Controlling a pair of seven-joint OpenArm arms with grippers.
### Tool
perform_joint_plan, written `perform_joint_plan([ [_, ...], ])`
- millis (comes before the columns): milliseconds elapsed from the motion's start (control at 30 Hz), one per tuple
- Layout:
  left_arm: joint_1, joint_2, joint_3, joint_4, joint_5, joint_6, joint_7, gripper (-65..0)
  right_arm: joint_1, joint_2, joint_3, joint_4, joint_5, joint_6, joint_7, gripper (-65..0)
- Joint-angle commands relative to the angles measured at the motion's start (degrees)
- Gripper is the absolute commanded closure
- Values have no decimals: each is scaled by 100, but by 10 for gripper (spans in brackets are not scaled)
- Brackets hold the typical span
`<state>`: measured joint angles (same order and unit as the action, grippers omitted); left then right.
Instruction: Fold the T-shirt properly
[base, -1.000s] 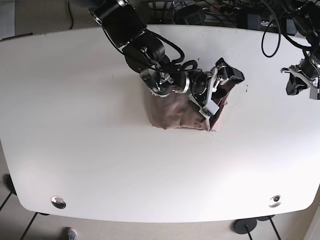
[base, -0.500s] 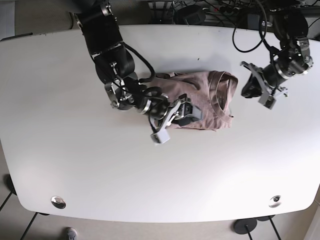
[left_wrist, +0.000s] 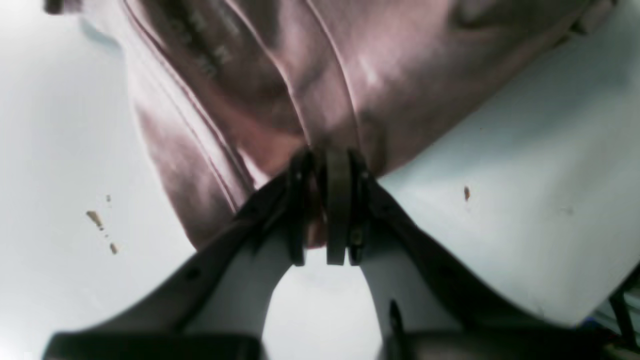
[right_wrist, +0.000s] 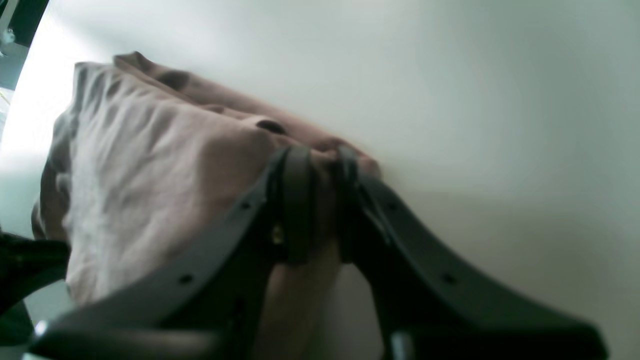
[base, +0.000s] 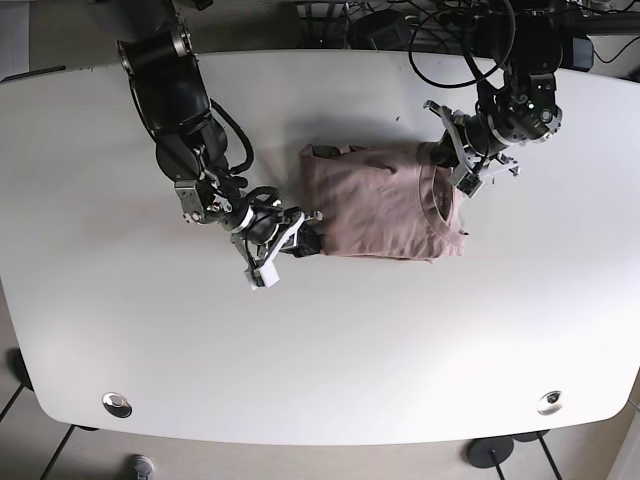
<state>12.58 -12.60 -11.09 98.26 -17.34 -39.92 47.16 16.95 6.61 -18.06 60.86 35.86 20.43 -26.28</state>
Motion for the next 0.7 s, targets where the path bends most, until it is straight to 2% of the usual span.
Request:
perform_joint_plan([
  [33, -102, -195, 32, -221, -72, -8, -342, -42, 120, 20, 35, -68, -38, 107, 162, -75],
  [167, -374, -283, 111, -503, -116, -8, -474, -39, 129, 90, 44, 63, -21, 125, 224, -75],
  [300, -93, -283, 85, 552, -90, -8, -483, -38, 156, 187, 35, 274, -74, 125, 215, -73],
  [400, 30, -283, 85, 702, -81, -8, -483, -38, 279, 196, 9, 160, -100, 133, 241, -73],
  [567, -31, -283, 85, 51, -72, -8, -500, -38, 164, 143, 35, 107, -636, 133, 259, -73],
  [700, -629, -503, 111, -846, -72, -8, -500, -38, -3, 187, 35, 134, -619, 133, 461, -73],
])
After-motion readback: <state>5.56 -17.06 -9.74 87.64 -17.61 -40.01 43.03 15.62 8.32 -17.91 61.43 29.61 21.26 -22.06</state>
